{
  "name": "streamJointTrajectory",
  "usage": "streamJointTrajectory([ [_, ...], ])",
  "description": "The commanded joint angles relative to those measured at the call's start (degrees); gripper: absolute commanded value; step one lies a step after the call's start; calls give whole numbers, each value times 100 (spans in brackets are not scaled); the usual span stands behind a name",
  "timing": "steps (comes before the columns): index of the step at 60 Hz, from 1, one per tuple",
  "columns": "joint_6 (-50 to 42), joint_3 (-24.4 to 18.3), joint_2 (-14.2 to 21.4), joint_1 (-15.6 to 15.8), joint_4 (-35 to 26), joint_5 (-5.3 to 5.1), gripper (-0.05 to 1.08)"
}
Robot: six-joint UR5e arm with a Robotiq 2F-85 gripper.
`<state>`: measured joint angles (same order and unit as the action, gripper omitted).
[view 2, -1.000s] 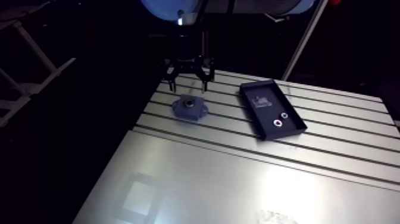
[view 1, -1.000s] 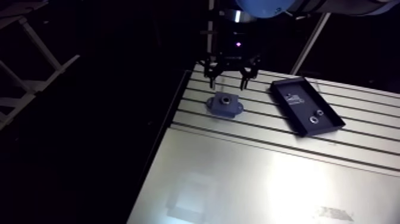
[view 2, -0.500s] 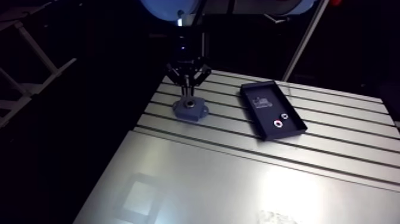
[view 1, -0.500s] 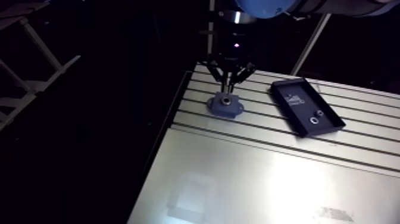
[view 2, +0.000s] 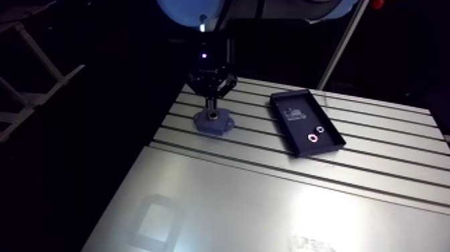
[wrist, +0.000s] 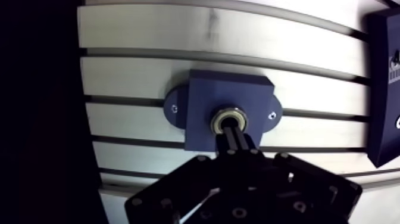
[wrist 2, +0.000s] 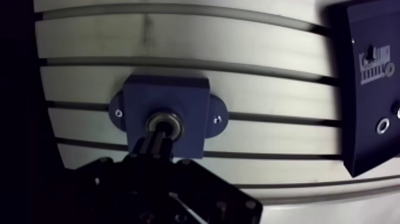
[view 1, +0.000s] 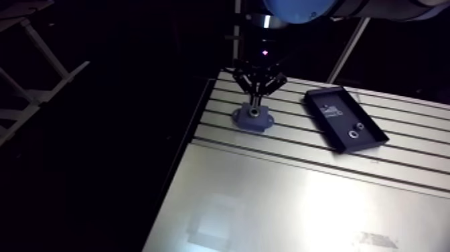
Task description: Pick up the bearing and press it into the housing until flush.
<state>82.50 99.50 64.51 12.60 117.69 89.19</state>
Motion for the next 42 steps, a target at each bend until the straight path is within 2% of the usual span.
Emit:
streamJointTrajectory([
  [1, -54, 30, -30, 6, 150, -12, 101],
  [42, -54, 56, -143, 6, 198, 50, 100],
])
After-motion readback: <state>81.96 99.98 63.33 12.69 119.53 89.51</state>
